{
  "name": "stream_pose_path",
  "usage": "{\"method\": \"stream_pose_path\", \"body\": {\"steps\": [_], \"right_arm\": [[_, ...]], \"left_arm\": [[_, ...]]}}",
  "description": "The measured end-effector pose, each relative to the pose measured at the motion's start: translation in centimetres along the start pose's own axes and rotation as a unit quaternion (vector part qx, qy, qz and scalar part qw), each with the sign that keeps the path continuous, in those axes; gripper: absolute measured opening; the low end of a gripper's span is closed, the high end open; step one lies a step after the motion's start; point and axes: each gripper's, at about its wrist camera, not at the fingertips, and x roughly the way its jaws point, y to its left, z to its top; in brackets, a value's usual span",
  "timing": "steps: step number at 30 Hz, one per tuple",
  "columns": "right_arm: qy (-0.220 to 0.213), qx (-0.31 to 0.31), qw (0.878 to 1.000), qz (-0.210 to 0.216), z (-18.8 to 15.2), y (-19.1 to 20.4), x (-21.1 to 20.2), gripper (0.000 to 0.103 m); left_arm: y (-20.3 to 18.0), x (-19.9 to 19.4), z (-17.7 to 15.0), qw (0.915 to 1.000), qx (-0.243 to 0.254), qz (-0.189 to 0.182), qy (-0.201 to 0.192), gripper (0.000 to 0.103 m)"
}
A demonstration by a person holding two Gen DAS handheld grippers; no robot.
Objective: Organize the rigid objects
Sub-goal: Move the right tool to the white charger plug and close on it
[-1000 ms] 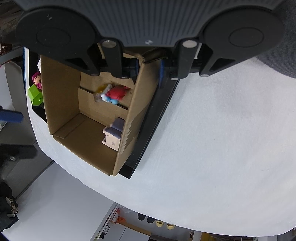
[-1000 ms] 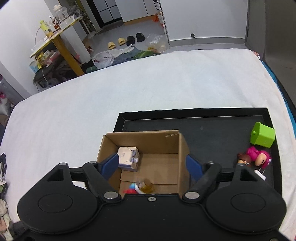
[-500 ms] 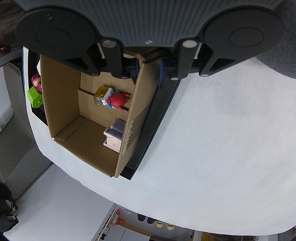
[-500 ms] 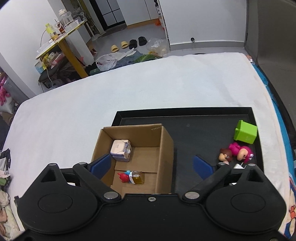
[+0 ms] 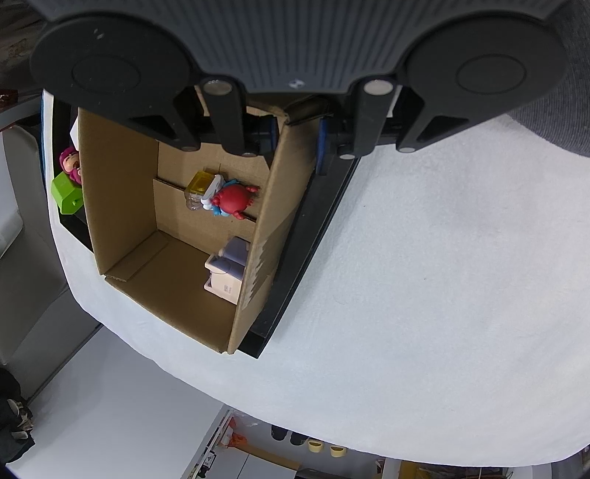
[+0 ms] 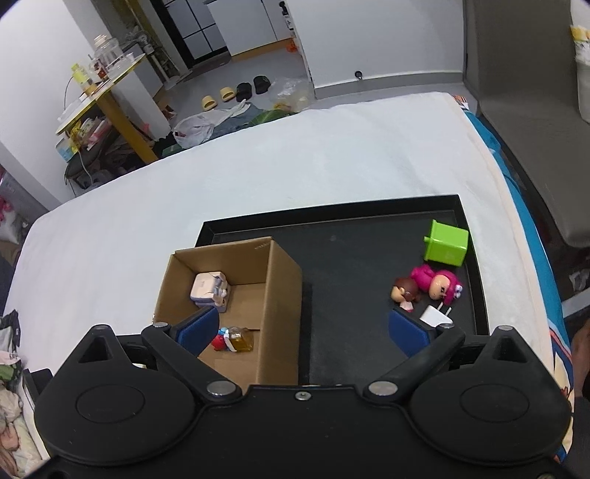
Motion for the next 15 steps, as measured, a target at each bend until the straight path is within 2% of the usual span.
{"method": "stream_pose_path", "body": {"steps": [15], "right_arm": [[0.016, 0.053, 0.998, -0.001, 0.8, -5.2, 1.0, 0.099]], "left_arm": [[-0.5, 0.1, 0.0, 0.9999, 0.004, 0.014, 0.0, 0.017]]}}
